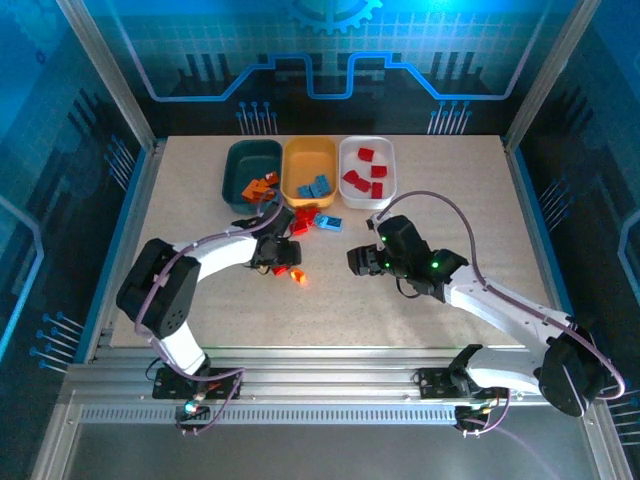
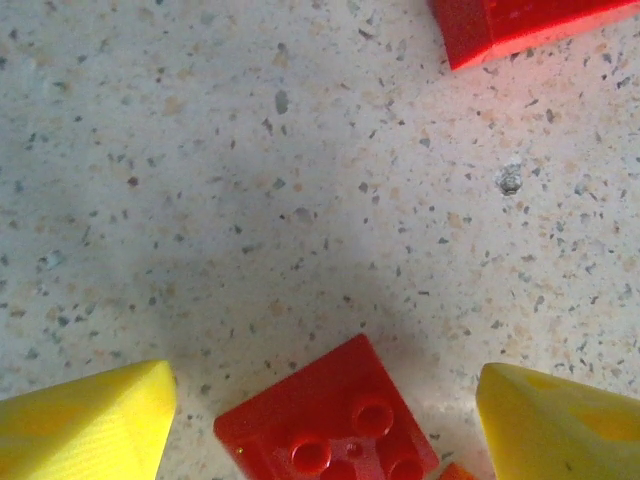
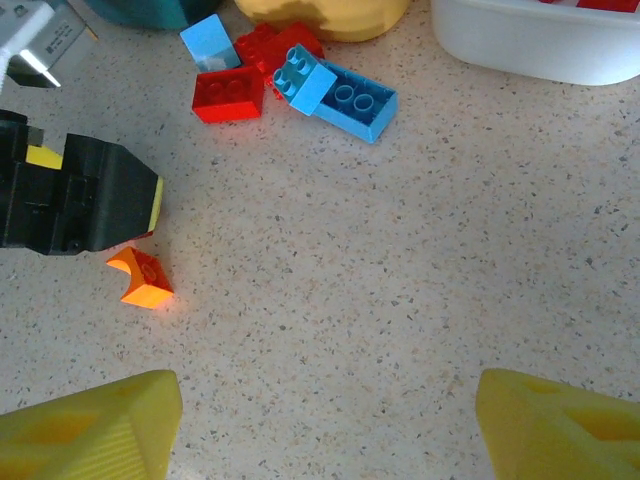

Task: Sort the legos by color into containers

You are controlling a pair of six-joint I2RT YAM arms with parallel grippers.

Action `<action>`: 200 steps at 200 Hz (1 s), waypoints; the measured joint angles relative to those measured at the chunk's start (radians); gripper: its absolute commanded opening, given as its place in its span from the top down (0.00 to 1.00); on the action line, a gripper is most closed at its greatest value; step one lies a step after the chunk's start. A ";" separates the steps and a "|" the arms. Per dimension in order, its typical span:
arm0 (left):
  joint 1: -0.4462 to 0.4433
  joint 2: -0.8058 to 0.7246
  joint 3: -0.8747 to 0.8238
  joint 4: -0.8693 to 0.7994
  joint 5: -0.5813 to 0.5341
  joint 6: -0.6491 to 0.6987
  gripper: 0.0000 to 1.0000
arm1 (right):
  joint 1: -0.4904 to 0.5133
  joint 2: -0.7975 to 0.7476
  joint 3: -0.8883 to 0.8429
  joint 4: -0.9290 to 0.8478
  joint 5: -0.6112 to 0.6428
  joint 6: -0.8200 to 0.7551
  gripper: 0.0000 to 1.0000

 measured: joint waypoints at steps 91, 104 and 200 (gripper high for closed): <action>0.034 -0.034 -0.085 0.102 0.108 0.039 0.38 | -0.013 -0.028 -0.017 -0.005 -0.004 0.000 0.21; 0.033 -0.059 -0.120 0.138 0.132 0.037 0.38 | -0.013 -0.028 -0.017 -0.005 -0.004 0.000 0.21; -0.050 -0.129 -0.200 0.161 0.204 0.000 0.40 | -0.018 -0.032 -0.024 -0.004 -0.003 0.000 0.20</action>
